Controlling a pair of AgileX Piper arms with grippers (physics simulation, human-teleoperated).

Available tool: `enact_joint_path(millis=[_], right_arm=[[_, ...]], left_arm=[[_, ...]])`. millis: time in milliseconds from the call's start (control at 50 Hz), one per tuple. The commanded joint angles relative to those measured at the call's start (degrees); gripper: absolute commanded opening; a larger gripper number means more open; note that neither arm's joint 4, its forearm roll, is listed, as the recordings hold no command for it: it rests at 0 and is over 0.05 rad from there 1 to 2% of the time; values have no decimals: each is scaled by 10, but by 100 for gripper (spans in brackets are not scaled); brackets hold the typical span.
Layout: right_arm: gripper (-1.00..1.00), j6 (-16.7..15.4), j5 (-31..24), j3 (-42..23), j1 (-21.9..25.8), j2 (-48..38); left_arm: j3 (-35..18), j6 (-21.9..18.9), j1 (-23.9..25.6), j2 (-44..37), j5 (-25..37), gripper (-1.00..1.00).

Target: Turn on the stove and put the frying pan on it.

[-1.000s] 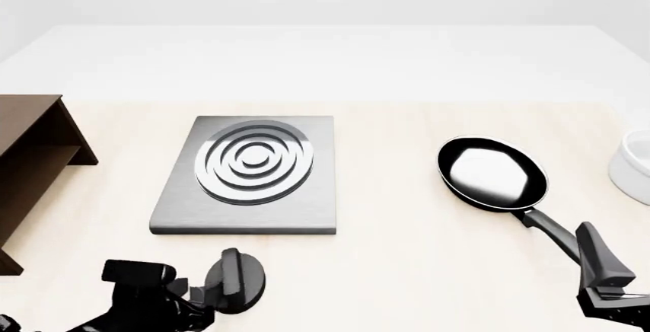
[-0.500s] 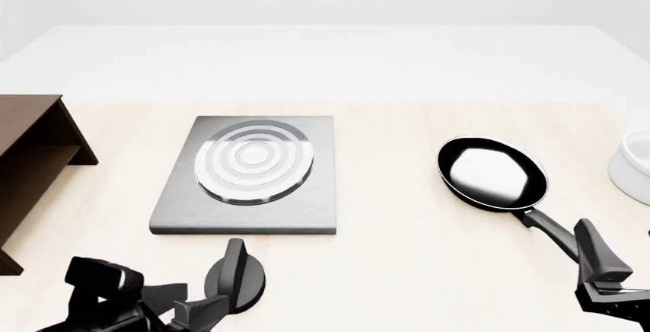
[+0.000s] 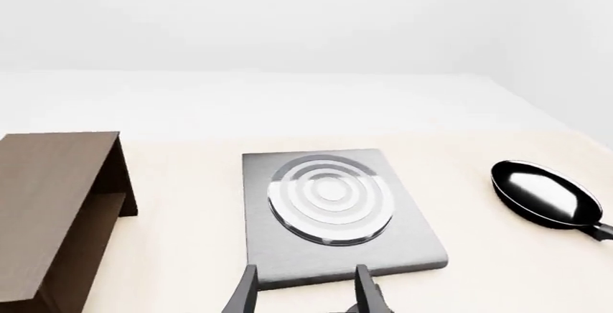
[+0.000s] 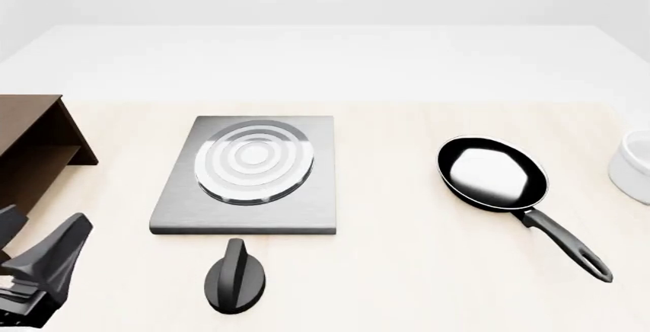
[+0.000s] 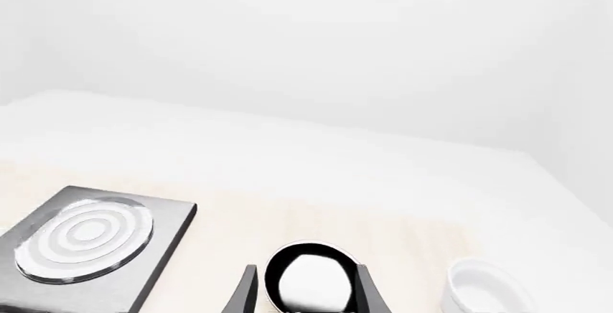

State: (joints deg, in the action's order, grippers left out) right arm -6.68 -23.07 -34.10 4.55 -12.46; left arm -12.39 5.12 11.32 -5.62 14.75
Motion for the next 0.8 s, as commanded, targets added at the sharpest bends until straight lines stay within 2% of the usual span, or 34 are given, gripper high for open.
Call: enact_joint_path(millis=[20,80,100,140,200,240,280,360,400,440,520,620,760,800], right_arm=[[100,-100,-180,-322,70,-157],[100,-131,-180,-319,48,-206],[100,-126,-183,-320,41,-234],[100,-112,-183,-320,34,-259],[100,-116,-195,-293,17,-281],[100,-110,-158,-264,7,-316],[100,-129,-134,-233,-5,-325],[100,-111,-97,-177,-21,-348],[100,-122,-76,-150,-31,-357],[100,-113,-62,-137,-37,-363],[100,-118,-19,-78,-46,-370],[100,-125,10,-38,-60,-371],[100,-145,104,38,-105,-424],[100,-138,116,47,-107,-433]], left_arm=[[98,-65,-114,56,-77,100],[97,-81,-122,56,-75,100],[99,-68,-118,56,-78,100],[94,-72,-117,56,-75,100],[92,-70,-118,56,-71,100],[92,-71,-117,56,-70,100],[84,-66,-110,56,-72,100],[91,-63,-112,56,-71,100],[91,-73,-112,56,-75,100],[90,-71,-111,56,-73,100],[90,-67,-116,56,-69,100],[94,-67,-116,56,-70,100],[93,-60,-121,56,-64,100],[93,-62,-121,56,-64,100]])
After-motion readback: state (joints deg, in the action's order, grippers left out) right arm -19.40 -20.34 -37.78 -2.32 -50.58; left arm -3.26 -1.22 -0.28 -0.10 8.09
